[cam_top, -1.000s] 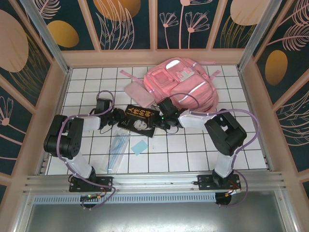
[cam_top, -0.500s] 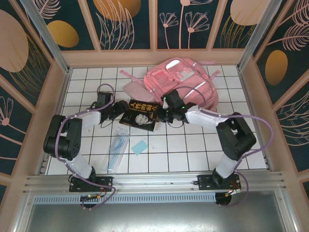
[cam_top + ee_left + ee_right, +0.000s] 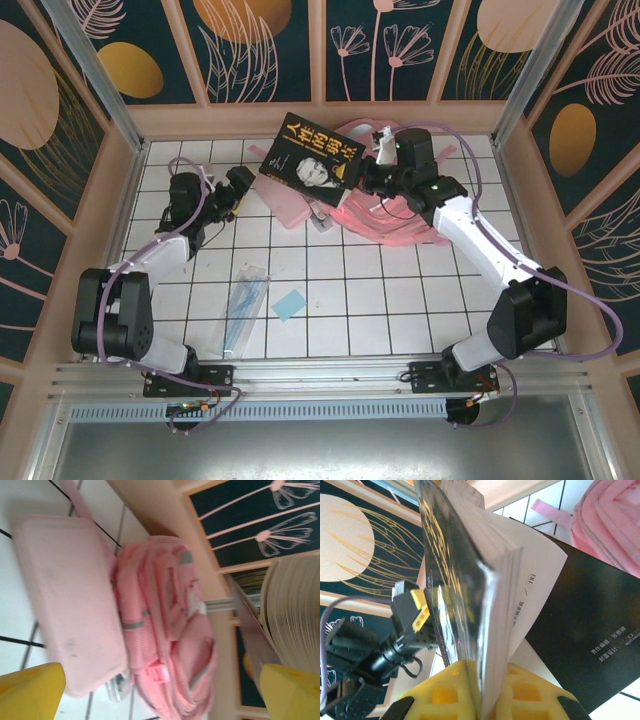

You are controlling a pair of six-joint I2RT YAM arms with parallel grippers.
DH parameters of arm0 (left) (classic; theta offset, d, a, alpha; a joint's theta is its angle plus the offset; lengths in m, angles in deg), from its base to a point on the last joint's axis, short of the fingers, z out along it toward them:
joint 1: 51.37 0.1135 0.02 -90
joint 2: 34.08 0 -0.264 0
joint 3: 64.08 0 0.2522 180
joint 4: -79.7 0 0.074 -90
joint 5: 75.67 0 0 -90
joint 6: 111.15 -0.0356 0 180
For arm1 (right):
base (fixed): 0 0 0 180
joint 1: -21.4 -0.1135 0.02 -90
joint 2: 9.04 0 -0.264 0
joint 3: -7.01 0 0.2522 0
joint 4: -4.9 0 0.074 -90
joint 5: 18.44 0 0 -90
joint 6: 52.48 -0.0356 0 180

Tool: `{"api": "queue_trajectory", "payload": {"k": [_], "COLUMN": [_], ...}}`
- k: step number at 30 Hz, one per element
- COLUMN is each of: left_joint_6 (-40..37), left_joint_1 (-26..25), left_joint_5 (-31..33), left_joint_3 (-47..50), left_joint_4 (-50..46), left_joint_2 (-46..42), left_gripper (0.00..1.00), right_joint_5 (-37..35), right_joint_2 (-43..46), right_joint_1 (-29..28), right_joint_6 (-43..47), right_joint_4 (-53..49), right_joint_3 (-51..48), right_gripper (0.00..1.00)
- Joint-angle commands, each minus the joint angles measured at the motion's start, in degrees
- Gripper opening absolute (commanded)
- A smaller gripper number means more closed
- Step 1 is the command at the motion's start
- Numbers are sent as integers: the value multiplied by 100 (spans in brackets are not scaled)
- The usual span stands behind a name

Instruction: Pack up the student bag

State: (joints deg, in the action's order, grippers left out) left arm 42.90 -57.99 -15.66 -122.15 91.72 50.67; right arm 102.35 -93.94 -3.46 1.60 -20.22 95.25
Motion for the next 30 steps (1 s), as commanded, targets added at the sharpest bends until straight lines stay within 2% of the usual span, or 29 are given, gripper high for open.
{"api": "queue_trajectory", "payload": {"k": [1, 5, 12, 16, 17, 19, 22, 23, 24, 26, 28, 29, 30], "left_joint_6": [1112, 1400, 1942, 2277, 2290, 2270, 2203, 2176, 2160, 2164, 2179, 2206, 2224], "left_joint_1": [-128, -464, -900, -1012, -1023, -1031, -1030, -1032, -1043, -1042, -1037, -1042, -1044], "left_joint_5": [-156, 177, 253, 336, 371, 448, 561, 597, 626, 716, 912, 1048, 1169], "left_joint_3": [366, 500, 593, 601, 562, 506, 460, 444, 439, 463, 494, 509, 516], "left_joint_4": [1329, 1728, 2695, 3482, 3582, 3722, 3716, 3629, 3593, 3615, 3700, 3775, 3877], "left_joint_2": [-420, -593, -52, 251, 297, 330, 312, 308, 310, 322, 339, 354, 359], "left_gripper": [99, 99, 99, 89, 82, 62, 20, 10, 3, 0, 0, 0, 0], "right_joint_5": [84, 312, 705, 873, 889, 877, 842, 833, 825, 784, 510, 216, 5], "right_joint_2": [105, -46, -319, -420, -430, -432, -428, -446, -455, -468, -413, -306, -213], "right_joint_1": [2, -10, -183, -244, -243, -236, -230, -231, -231, -221, -165, -113, -58], "right_joint_6": [-88, -448, -868, -1040, -1067, -1062, -1022, -989, -972, -882, -762, -709, -689], "right_joint_4": [935, 1680, 2410, 2612, 2638, 2638, 2599, 2567, 2547, 2432, 2096, 1878, 1760], "right_joint_3": [-123, -326, -476, -626, -666, -714, -734, -725, -708, -665, -628, -660, -724], "right_gripper": [0, 0, 0, 0, 0, 0, 0, 0, 0, 2, 50, 84, 99]}}
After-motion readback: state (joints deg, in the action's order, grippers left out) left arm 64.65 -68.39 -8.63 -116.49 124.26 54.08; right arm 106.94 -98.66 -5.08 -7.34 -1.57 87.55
